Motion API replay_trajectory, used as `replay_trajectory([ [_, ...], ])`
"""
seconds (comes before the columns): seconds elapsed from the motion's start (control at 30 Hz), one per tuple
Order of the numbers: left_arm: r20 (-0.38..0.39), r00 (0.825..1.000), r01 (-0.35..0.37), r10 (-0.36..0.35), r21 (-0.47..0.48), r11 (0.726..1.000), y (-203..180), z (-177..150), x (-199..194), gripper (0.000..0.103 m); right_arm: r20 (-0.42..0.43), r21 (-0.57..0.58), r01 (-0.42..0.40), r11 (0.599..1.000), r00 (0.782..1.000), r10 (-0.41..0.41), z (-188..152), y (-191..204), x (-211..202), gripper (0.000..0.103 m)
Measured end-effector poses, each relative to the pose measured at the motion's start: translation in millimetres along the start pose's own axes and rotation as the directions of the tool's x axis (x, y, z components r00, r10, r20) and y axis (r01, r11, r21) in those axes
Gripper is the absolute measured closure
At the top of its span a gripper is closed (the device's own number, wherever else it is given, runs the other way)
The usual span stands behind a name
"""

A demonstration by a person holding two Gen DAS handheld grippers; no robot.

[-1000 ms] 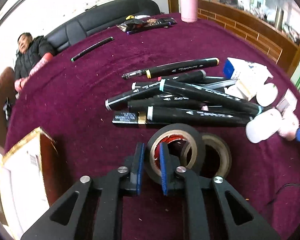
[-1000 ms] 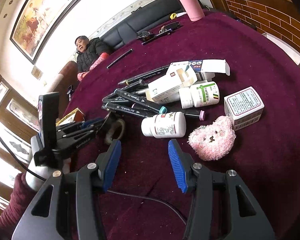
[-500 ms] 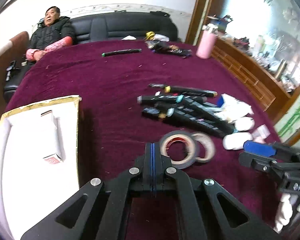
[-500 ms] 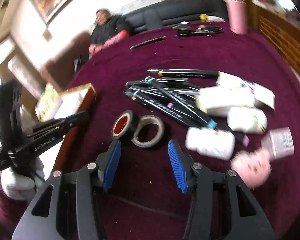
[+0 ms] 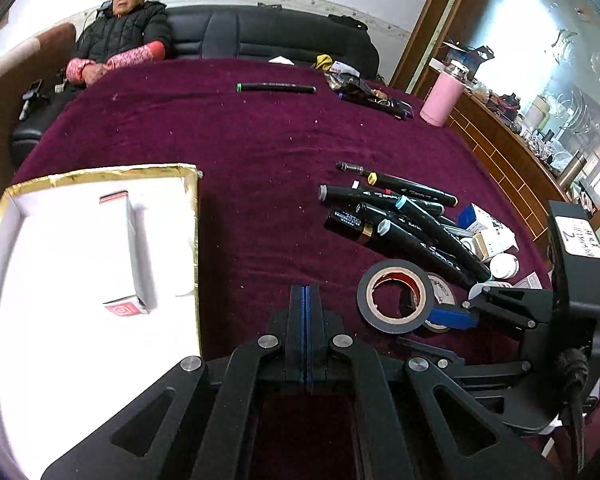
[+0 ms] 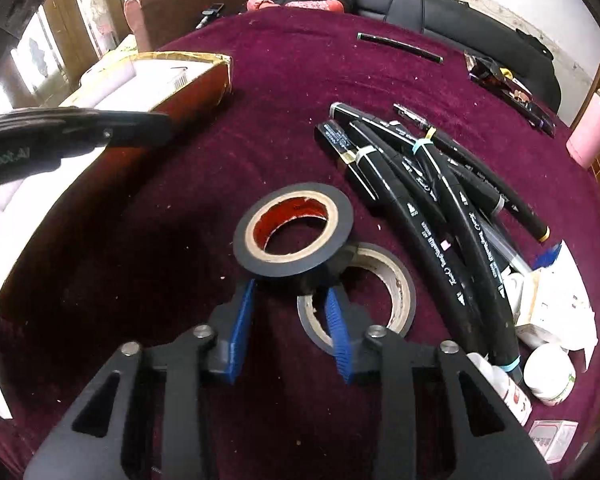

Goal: Organize objects

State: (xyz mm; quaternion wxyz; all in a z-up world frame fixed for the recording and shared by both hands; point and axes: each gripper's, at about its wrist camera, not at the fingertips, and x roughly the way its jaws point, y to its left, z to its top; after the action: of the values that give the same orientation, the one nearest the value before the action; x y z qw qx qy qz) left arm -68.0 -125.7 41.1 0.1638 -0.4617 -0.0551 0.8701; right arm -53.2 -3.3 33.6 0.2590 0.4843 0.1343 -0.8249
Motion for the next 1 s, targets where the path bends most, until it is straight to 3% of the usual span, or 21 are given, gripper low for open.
replay_trajectory([
  [0.07, -0.024, 1.000, 0.006, -0.006, 0.006, 1.000, -5.2, -0.4, 7.2, 0.103, -0.023, 0.052, 0.016, 0.999, 1.000, -0.014, -5.6, -7.2, -4.9, 0.095],
  [0.37, -0.097, 0.995, -0.022, 0.033, 0.113, 0.993, -50.2, 7.9, 53.9, 0.103, 0.006, 0.243, -0.057, 0.968, 0.998, 0.058, -76.6, -26.5, -51.5, 0.095],
  [0.47, -0.076, 0.994, -0.063, 0.072, 0.118, 0.991, -57.2, 18.7, 66.7, 0.103, 0.026, 0.272, -0.099, 0.957, 0.995, 0.096, -89.1, -26.5, -56.2, 0.093],
  [0.57, -0.104, 0.988, -0.095, 0.112, 0.154, 0.983, -64.9, 23.3, 77.9, 0.103, 0.039, 0.281, -0.105, 0.954, 0.994, 0.098, -91.8, -26.4, -58.1, 0.093],
  [0.7, -0.108, 0.992, -0.057, 0.071, 0.132, 0.990, -59.5, 19.9, 73.5, 0.103, 0.051, 0.291, -0.132, 0.948, 0.991, 0.123, -91.4, -28.0, -58.4, 0.093],
  [0.8, -0.122, 0.991, -0.036, 0.058, 0.172, 0.984, -62.5, 12.6, 74.8, 0.103, 0.061, 0.299, -0.149, 0.943, 0.989, 0.137, -93.7, -29.8, -58.5, 0.092],
  [0.9, -0.123, 0.992, 0.046, -0.023, 0.184, 0.982, -69.2, 8.1, 74.5, 0.103, 0.073, 0.310, -0.166, 0.936, 0.986, 0.151, -96.1, -31.4, -59.9, 0.092],
  [1.0, -0.115, 0.988, 0.121, -0.105, 0.137, 0.983, -66.6, 9.3, 71.6, 0.103, 0.079, 0.318, -0.181, 0.931, 0.983, 0.164, -97.8, -32.0, -61.9, 0.092],
])
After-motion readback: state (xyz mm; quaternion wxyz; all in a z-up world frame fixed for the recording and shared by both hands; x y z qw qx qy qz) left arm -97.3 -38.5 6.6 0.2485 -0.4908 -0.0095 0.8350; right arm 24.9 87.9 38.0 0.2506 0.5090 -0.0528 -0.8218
